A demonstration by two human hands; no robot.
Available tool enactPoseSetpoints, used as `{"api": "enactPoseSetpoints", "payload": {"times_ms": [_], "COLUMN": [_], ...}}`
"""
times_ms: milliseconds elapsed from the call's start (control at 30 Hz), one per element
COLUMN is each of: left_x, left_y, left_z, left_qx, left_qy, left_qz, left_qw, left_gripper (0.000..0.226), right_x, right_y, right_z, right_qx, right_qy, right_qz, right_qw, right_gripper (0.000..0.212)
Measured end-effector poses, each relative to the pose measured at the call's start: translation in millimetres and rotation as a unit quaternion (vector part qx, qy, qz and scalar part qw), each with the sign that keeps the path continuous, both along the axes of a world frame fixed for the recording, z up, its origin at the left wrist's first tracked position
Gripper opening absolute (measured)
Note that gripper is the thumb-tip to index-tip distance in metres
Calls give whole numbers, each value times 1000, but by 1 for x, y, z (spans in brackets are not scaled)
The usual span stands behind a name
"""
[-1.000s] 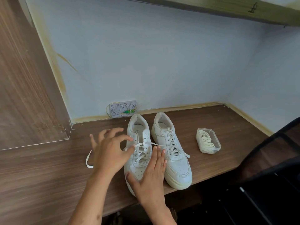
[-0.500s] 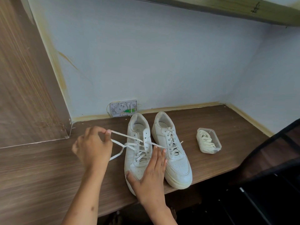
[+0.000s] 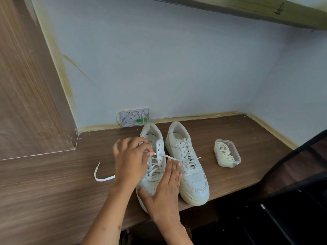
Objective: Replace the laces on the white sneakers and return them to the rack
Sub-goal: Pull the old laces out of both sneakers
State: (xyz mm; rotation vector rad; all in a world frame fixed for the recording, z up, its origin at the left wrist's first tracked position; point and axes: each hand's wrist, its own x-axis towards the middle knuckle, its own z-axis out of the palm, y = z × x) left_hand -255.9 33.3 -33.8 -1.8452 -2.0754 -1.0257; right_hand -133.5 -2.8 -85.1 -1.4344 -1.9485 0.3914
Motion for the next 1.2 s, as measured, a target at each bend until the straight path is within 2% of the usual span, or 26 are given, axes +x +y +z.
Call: {"api": "enactPoseSetpoints", "payload": {"times_ms": [100, 233, 333, 400, 433, 500, 600, 667, 767, 833, 967, 1100, 1200], "left_x": [0, -15, -27, -31, -32, -32, -28, -20, -9, -8, -7, -18, -35], "left_y": [0, -2, -4, -5, -6, -7, -9, -8, -5, -2, 0, 0, -7], "left_z": [3, 8, 5, 5, 5, 6, 8, 6, 4, 2, 0, 3, 0], "left_qx": [60, 145, 140, 121, 105, 73, 2, -33, -41, -36, -17, 18, -26], "left_qy": [-26, -184, -317, -370, -366, -300, -165, -91, -50, -58, -160, -347, -293], "left_qz": [42, 125, 168, 179, 183, 152, 26, -18, -39, -42, -21, 7, 76], "left_qw": [997, 964, 923, 903, 906, 939, 986, 995, 997, 997, 987, 938, 953], "left_gripper": [18, 7, 13, 12, 11, 16, 26, 29, 16, 8, 11, 7, 14], "right_x": [1, 3, 3, 4, 4, 3, 2, 2, 2, 1, 3, 3, 3], "right_y": [-1, -2, -3, -3, -3, -3, -2, -1, -1, -1, -1, -2, -3], "right_z": [1, 3, 4, 4, 5, 4, 3, 2, 3, 3, 4, 6, 6], "right_qx": [-6, -11, -12, -16, -17, -14, -15, -14, -19, -20, -30, -33, -36], "right_qy": [-4, -6, -12, -13, -16, -16, -12, -12, -12, -12, -20, -11, -18], "right_qz": [4, 8, 9, 8, 7, 5, 5, 5, 4, 6, 8, 5, 8], "right_qw": [1000, 1000, 1000, 1000, 1000, 1000, 1000, 1000, 1000, 1000, 999, 999, 999], "right_gripper": [112, 111, 111, 112, 112, 112, 111, 111, 111, 110, 110, 110, 108]}}
